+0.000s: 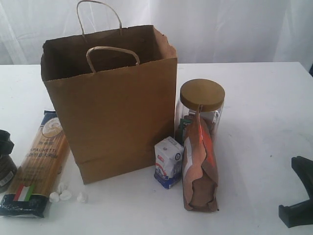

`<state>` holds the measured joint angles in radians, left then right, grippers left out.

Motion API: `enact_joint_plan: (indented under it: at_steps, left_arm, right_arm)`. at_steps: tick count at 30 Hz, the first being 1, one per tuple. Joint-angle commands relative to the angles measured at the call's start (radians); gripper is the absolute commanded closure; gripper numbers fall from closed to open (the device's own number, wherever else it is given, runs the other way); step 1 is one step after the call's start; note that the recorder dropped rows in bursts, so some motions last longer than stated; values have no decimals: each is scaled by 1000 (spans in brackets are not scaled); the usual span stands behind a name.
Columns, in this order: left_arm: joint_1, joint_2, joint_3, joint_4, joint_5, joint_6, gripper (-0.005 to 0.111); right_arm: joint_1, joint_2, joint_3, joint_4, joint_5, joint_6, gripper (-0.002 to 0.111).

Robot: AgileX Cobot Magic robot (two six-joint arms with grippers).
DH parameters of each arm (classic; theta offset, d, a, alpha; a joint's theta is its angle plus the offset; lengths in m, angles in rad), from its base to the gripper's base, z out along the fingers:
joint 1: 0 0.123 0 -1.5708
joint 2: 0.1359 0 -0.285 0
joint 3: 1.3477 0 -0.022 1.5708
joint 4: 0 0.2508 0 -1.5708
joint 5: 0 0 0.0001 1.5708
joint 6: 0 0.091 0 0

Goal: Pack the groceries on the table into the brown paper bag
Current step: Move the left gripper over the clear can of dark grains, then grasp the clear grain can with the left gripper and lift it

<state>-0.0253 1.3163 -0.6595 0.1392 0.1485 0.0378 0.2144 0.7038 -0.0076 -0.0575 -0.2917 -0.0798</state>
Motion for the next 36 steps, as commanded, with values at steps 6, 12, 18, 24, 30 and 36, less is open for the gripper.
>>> enact_joint_plan:
  at_steps: [6,12,18,24,30,36]
  left_arm:
    - [3,-2,-6,-19,69,-38,72]
    - [3,-2,-6,-19,56,-38,96]
    - [3,-40,-10,-19,52,-38,107]
    - [3,-117,-86,-19,94,-38,107]
    - [3,-169,-179,-19,234,-38,107]
    - [3,-230,-268,-44,304,-38,107]
  right_arm:
    - [-6,-4,8,1,0,-9,108]
    - [-6,-4,8,1,0,-9,108]
    - [-6,-4,8,1,0,-9,108]
    - [-6,-4,8,1,0,-9,108]
    - [-6,-4,8,1,0,-9,108]
    - [-6,-4,8,1,0,-9,108]
